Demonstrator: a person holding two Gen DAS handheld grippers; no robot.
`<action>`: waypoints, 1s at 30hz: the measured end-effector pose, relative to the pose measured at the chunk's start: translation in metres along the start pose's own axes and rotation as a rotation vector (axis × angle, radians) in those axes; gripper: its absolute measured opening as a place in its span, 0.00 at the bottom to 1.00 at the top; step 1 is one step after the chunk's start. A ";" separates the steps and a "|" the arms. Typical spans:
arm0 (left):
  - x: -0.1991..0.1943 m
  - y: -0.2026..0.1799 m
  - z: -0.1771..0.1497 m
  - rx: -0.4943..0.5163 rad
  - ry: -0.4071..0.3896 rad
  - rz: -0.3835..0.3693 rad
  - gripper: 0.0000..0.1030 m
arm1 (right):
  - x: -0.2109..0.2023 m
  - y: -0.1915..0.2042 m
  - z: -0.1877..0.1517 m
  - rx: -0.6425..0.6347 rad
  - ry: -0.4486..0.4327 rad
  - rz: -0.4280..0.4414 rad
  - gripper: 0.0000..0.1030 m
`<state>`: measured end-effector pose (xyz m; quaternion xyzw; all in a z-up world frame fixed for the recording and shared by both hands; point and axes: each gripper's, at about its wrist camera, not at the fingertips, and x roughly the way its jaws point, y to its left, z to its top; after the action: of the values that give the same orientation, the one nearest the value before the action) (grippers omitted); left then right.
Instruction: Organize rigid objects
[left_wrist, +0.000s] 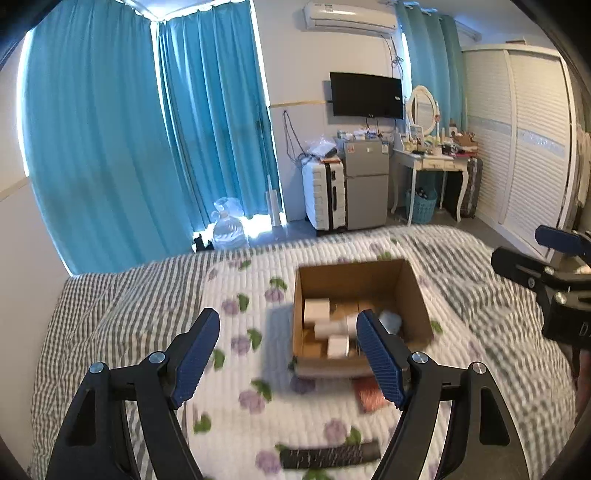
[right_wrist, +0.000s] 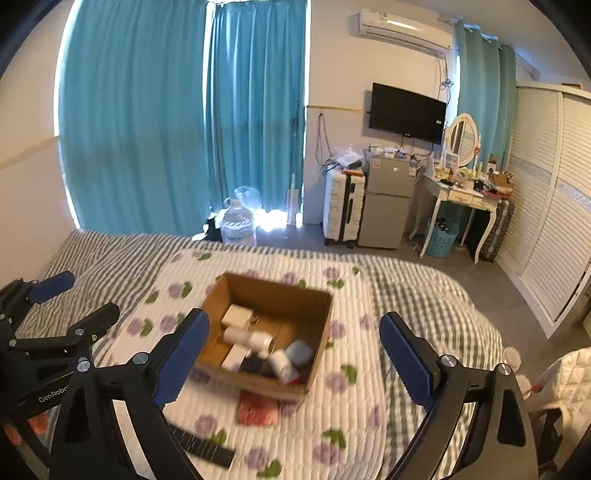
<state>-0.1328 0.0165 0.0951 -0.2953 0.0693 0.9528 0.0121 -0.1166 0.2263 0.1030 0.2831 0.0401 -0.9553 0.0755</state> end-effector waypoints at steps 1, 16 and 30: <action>-0.003 0.002 -0.011 -0.002 0.006 -0.005 0.77 | -0.004 0.003 -0.009 -0.002 0.005 0.007 0.91; 0.070 -0.005 -0.153 -0.023 0.190 0.078 0.77 | 0.091 0.066 -0.185 -0.109 0.305 0.178 0.91; 0.103 0.046 -0.188 -0.211 0.286 0.159 0.77 | 0.147 0.143 -0.239 -0.335 0.436 0.356 0.70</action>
<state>-0.1151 -0.0571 -0.1106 -0.4209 -0.0066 0.9011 -0.1042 -0.0869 0.0957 -0.1823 0.4671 0.1619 -0.8241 0.2765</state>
